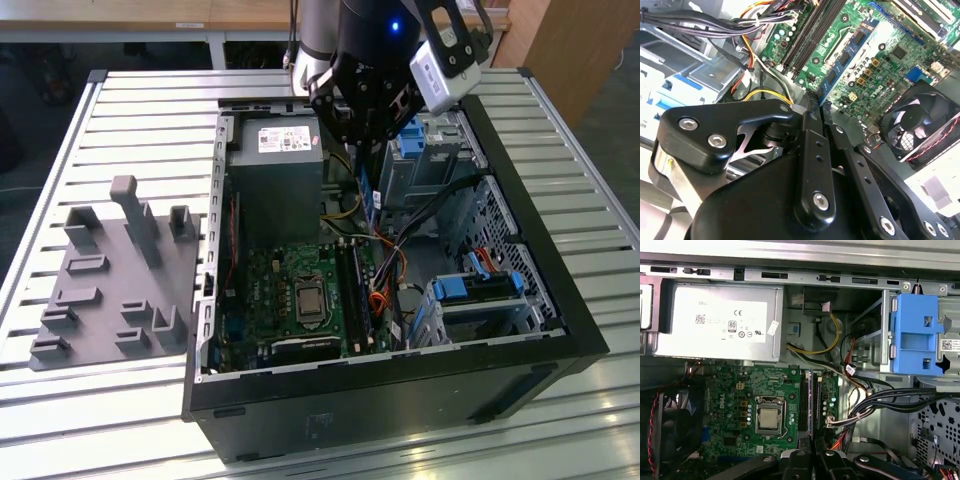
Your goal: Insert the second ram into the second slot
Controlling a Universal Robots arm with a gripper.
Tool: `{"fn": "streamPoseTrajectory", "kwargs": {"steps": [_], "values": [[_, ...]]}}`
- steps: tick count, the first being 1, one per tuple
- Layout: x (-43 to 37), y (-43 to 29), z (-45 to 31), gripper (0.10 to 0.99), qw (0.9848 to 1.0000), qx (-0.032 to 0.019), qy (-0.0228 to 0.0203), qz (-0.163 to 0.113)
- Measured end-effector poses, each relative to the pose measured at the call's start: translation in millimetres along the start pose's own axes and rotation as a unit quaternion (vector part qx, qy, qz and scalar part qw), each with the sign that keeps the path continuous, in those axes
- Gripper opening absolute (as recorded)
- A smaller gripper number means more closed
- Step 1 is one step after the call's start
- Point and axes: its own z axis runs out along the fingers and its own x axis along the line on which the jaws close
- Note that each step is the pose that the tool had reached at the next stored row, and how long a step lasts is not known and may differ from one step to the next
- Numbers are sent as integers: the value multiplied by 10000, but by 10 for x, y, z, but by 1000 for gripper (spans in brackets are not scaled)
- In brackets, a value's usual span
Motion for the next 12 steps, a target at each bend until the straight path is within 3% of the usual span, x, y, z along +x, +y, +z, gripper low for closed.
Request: {"fn": "streamPoseTrajectory", "kwargs": {"steps": [12], "values": [[1, 0, 21, 137, 10000, 1, -2, 70]]}}
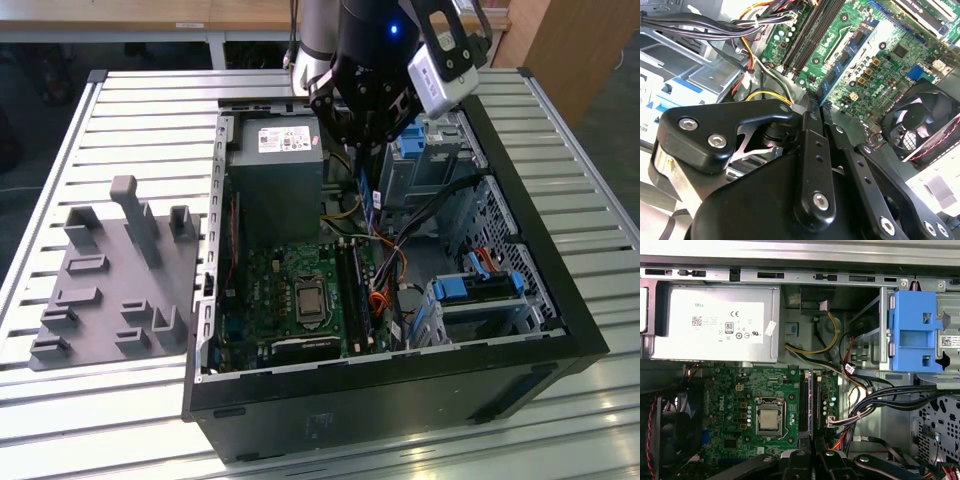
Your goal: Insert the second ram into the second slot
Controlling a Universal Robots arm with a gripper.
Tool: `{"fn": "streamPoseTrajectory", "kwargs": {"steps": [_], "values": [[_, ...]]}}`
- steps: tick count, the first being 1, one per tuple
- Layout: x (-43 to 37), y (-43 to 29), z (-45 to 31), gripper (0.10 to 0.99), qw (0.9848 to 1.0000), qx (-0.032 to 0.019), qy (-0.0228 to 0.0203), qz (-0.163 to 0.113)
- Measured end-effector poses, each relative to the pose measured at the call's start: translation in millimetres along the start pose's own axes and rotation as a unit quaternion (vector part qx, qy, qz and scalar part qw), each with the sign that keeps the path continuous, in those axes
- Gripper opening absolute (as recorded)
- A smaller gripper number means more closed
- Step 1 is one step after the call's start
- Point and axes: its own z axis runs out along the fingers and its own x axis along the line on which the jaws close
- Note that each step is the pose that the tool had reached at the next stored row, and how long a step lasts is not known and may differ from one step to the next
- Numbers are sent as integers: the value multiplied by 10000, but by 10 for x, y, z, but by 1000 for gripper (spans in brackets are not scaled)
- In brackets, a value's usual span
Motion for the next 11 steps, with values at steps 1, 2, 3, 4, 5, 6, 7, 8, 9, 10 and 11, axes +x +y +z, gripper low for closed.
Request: {"fn": "streamPoseTrajectory", "kwargs": {"steps": [1, 2, 3, 4, 5, 6, 7, 8, 9, 10, 11], "values": [[0, 0, 3, 137, 10000, 0, 0, 0], [0, 0, 6, 137, 10000, 0, 0, 0], [0, 0, 9, 137, 10000, 0, 0, 0], [0, 0, 12, 137, 10000, 0, 0, 0], [0, 0, 14, 137, 10000, 0, 0, 0], [0, -1, 17, 137, 10000, 0, 0, 0], [0, -1, 19, 137, 10000, 0, 1, 0], [0, -1, 21, 137, 10000, 0, 1, 0], [0, -1, 24, 137, 10000, 0, 0, 0], [0, -1, 26, 137, 10000, 0, 0, 0], [0, -1, 29, 137, 10000, 0, 0, 0]]}}
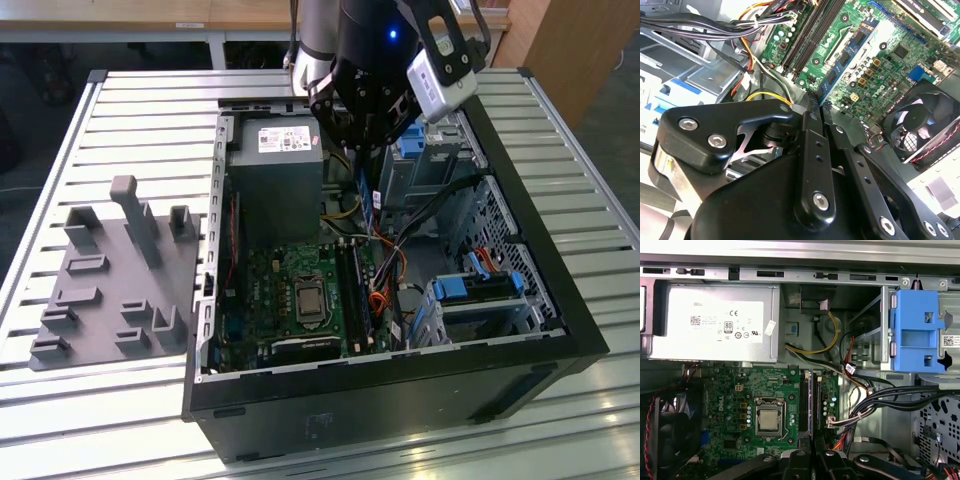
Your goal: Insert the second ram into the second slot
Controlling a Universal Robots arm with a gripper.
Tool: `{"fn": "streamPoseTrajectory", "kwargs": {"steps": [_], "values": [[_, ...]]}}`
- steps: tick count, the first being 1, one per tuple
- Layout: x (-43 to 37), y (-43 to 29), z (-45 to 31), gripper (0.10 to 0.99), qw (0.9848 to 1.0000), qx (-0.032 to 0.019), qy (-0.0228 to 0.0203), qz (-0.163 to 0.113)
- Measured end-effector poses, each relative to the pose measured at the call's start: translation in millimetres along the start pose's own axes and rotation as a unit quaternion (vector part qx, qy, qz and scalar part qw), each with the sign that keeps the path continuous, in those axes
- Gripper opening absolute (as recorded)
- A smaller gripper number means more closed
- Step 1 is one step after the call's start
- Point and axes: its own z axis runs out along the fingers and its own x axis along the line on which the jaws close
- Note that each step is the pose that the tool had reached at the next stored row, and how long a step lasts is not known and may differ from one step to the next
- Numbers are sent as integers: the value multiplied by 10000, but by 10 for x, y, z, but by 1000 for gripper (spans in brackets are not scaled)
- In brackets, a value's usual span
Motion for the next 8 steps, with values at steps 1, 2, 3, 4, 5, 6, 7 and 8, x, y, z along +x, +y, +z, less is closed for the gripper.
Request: {"fn": "streamPoseTrajectory", "kwargs": {"steps": [1, 2, 3, 4, 5, 6, 7, 8], "values": [[0, 0, 3, 137, 10000, 0, 0, 0], [0, 0, 5, 137, 10000, 0, 0, 0], [0, 0, 7, 137, 10000, 0, 0, 0], [0, 0, 9, 137, 10000, 0, 0, 0], [1, -1, 26, 137, 10000, 0, 0, 0], [1, -1, 39, 137, 10000, 0, 0, 0], [1, -1, 40, 137, 10000, 0, 0, 0], [1, -2, 42, 137, 10000, 0, 0, 0]]}}
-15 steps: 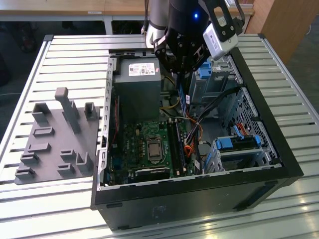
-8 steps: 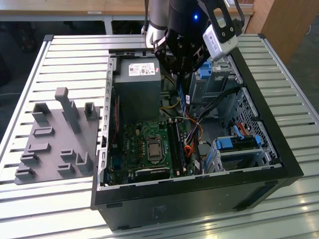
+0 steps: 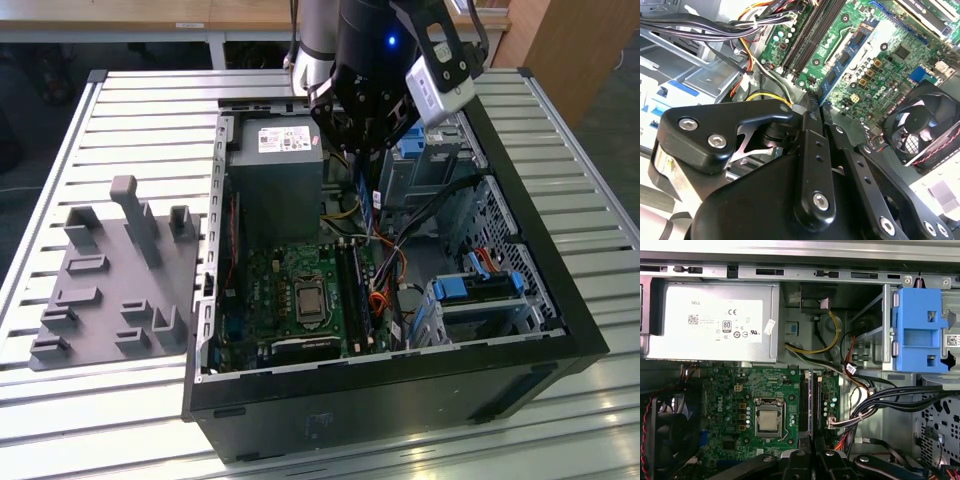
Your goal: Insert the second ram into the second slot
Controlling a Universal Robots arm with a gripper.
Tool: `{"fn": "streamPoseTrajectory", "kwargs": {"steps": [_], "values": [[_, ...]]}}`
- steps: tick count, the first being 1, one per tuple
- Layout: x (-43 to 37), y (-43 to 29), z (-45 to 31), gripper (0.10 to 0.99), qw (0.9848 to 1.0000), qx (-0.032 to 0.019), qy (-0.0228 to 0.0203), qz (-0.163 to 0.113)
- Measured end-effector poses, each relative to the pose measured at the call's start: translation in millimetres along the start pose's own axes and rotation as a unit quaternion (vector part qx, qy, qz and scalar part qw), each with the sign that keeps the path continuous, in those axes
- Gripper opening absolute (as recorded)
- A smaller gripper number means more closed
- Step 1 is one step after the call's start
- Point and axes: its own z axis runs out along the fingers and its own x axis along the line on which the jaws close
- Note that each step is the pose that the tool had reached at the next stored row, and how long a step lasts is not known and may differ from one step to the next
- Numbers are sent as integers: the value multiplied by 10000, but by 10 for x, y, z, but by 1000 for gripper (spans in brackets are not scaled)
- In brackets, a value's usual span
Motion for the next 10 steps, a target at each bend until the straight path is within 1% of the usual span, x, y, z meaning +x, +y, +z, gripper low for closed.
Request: {"fn": "streamPoseTrajectory", "kwargs": {"steps": [2, 4, 10], "values": [[0, 0, 3, 137, 10000, 0, 0, 0], [0, -1, 33, 137, 10000, 0, 0, 0], [1, -2, 45, 137, 10000, 0, 0, 0]]}}
